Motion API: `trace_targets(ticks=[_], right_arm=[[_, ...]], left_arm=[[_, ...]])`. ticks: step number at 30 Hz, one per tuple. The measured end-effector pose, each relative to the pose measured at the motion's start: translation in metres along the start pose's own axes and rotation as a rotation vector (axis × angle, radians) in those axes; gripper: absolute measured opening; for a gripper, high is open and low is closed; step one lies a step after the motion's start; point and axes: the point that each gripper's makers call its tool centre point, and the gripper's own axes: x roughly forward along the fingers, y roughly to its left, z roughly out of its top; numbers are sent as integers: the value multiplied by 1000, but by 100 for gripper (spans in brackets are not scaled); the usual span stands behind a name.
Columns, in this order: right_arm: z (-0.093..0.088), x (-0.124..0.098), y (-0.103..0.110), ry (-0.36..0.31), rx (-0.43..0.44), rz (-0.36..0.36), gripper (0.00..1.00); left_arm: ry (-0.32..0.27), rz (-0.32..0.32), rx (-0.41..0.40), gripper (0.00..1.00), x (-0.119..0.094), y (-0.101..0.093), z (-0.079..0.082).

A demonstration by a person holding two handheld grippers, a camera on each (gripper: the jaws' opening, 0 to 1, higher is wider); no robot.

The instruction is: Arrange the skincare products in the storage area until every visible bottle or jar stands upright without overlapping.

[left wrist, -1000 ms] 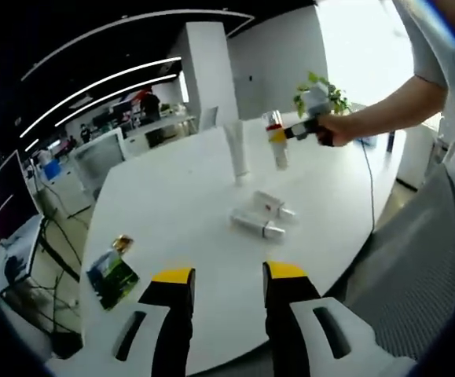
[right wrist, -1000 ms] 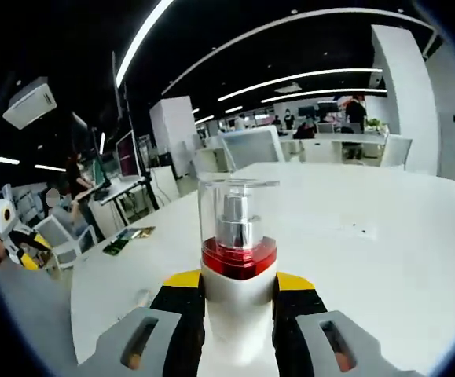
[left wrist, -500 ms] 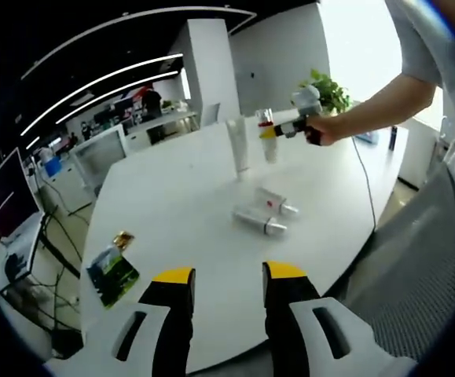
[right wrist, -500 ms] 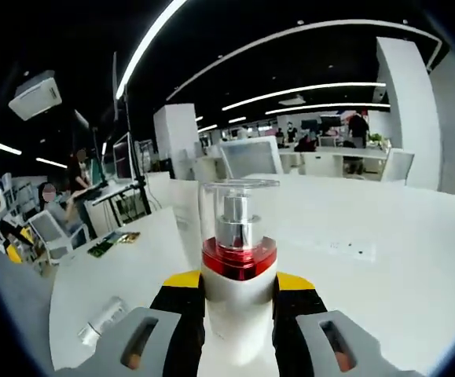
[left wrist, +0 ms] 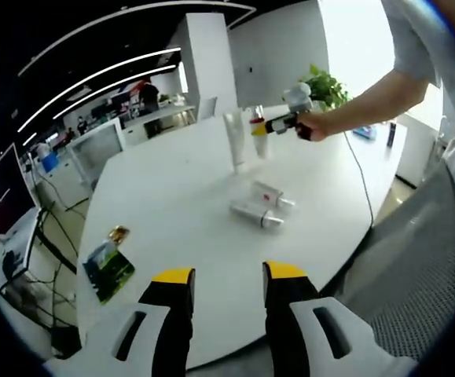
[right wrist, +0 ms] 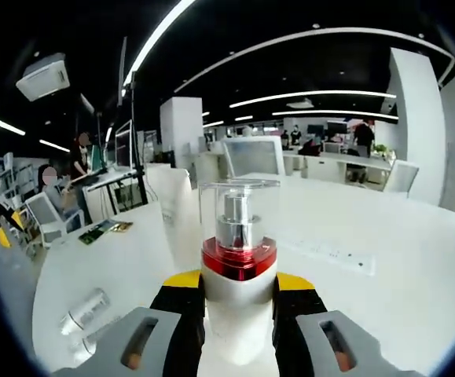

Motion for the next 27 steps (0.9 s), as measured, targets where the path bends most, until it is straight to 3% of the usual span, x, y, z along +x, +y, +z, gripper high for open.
trace_targets(ticks=[14,17,18,19,27], right_arm=[[-7,18,-2,-11,-45,19,27],[-12,16,1,-12,-62,18,27],[-3,15,1,-63,-73,13,27],[-9,11,3,-32,-58,16,27],[-10,1,4,-97,-73,-9,27]], left_arm=[[27,-13,-11,33,3,-2,-5],[30,-18,-12,32,4,-3,-5],[33,-20,-16,32,4,-3,-6],[34,-18,-18,32,4,-2,-6],[31,-22,-13,33,4,-3,-5]])
